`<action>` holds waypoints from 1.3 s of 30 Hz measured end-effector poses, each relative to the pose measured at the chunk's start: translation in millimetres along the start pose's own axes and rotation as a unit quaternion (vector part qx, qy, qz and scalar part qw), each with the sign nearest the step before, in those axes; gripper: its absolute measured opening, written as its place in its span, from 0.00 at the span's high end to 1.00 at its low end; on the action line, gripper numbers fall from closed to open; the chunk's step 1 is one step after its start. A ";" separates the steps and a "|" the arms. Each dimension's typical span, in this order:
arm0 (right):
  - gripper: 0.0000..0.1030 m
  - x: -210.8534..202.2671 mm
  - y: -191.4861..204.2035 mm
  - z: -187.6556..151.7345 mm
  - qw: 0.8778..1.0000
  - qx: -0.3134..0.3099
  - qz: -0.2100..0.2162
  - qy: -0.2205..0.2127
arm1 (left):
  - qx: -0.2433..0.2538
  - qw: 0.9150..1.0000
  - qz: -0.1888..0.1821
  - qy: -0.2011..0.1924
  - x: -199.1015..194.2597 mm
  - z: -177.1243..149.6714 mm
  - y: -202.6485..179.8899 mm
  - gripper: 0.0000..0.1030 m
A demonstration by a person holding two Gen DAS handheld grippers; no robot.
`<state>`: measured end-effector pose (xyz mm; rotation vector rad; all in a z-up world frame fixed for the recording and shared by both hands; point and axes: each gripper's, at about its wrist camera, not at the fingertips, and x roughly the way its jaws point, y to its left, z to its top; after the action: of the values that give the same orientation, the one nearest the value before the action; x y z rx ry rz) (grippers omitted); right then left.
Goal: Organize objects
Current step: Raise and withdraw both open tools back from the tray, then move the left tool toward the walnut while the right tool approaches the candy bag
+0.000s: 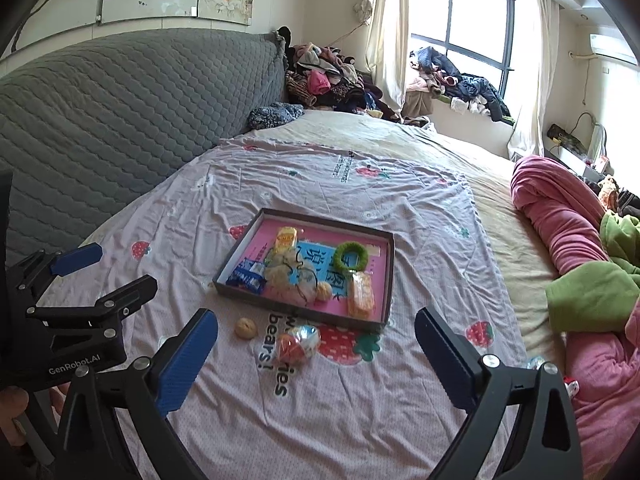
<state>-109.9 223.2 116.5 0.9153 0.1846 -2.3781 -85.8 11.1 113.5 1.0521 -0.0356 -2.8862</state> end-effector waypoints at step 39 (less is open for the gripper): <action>0.03 78.2 5.5 -61.5 0.997 0.027 0.012 0.075 | 0.007 0.997 -0.004 0.078 84.8 -73.6 3.6 0.15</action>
<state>-118.4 201.9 19.6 1.1171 0.1684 -2.3029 -102.9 1.5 2.9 1.2791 -0.0440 -2.8044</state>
